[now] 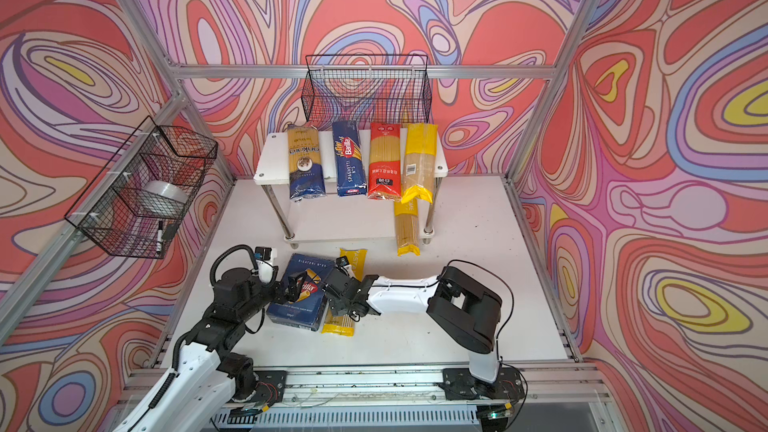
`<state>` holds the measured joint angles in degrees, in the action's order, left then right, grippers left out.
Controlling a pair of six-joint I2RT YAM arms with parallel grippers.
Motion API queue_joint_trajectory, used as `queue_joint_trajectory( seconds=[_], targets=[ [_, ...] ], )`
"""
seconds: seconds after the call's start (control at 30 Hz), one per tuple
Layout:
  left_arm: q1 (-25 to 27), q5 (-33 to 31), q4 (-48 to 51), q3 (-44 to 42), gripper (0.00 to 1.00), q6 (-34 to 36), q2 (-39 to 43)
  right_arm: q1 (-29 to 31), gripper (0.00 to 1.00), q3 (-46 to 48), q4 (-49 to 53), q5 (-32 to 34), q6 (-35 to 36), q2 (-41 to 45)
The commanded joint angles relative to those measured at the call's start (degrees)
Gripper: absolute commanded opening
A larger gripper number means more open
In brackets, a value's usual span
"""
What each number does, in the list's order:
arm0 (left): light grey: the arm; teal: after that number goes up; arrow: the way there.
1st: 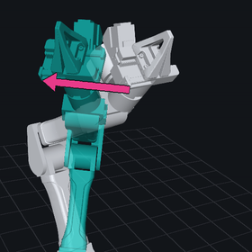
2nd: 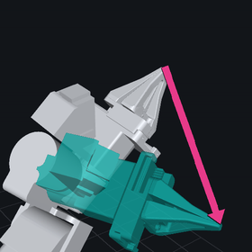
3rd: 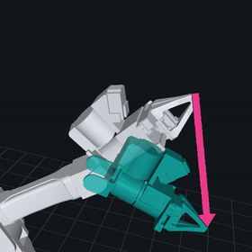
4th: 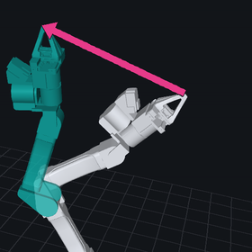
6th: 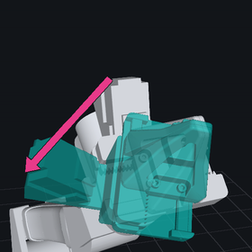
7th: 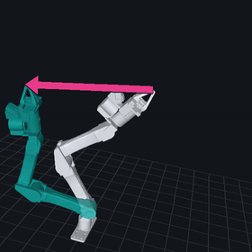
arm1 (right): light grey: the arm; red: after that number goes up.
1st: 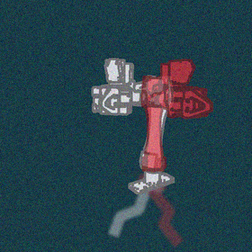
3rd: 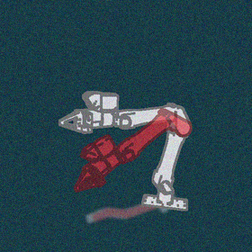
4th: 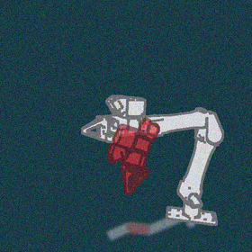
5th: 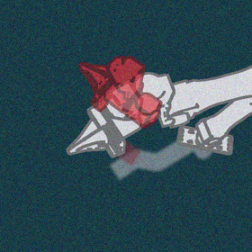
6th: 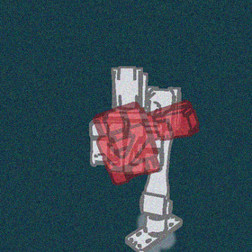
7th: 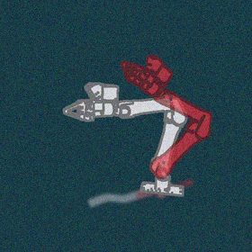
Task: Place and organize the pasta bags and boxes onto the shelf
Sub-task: 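Lower and close the right gripper on the Pastatime bag's middle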
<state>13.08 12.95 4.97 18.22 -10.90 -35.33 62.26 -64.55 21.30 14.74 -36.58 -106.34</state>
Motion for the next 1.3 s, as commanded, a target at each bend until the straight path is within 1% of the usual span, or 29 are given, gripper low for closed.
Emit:
queue_joint_trajectory(
  seconds=[0.0, 0.17, 0.27, 0.37, 0.43, 0.5, 0.57, 0.7, 0.8, 0.97, 1.07, 1.2, 1.27],
  targets=[
    [0.2, 2.2, 0.7, 0.9, 1.0, 1.0, 1.0, -1.1, 0.93, 3.4, 5.9, 2.0, 0.6, 2.3],
    [0.2, 4.5, 0.1, 0.1, 1.0, 1.1, 2.6, -1.9, 0.93, 7.9, 5.3, 2.1, 0.6, 9.5],
    [0.1, 8.0, -0.7, -0.6, 1.0, 1.6, 3.9, -2.1, 0.94, 11.3, 2.6, -0.6, 2.5, 14.8],
    [0.2, 8.2, -1.3, -1.0, 1.0, 1.1, 4.5, -2.0, 0.94, 15.2, -2.7, -5.1, 5.2, 19.8],
    [0.1, 9.7, -1.5, -0.9, 1.0, 1.6, 4.0, -2.0, 0.95, 16.7, -4.9, -6.0, 5.7, 21.9],
    [0.2, 10.2, -1.6, -0.5, 1.0, 1.8, 2.9, -2.0, 0.95, 17.0, -5.1, -5.3, 5.3, 23.1],
    [0.1, 10.8, -1.9, -0.2, 1.0, 2.0, 1.9, -2.1, 0.95, 16.2, -3.9, -4.6, 5.2, 22.7],
    [0.1, 10.7, -2.0, 0.3, 1.0, 2.0, 0.3, -1.3, 0.95, 12.9, -1.6, -3.4, 4.0, 18.4],
    [0.2, 9.8, -1.9, 0.3, 1.0, 1.7, 0.6, -0.6, 0.96, 10.9, -1.3, -2.8, 1.7, 14.7],
    [0.1, 9.0, -1.8, -0.2, 1.0, 1.4, 1.8, 0.2, 0.97, 7.9, -1.2, -3.8, -0.2, 10.0],
    [0.2, 8.3, -1.7, -0.2, 1.0, 1.1, 1.6, 0.5, 0.98, 6.7, -1.5, -5.1, -0.4, 8.1],
    [0.2, 8.2, -1.7, 0.1, 1.0, 1.1, 1.0, 0.5, 0.98, 5.8, -1.1, -4.3, -1.0, 6.8],
    [0.2, 8.2, -1.9, 0.2, 1.0, 1.1, 0.7, 0.6, 0.98, 5.3, 0.4, -2.6, -1.8, 6.3]
  ],
)
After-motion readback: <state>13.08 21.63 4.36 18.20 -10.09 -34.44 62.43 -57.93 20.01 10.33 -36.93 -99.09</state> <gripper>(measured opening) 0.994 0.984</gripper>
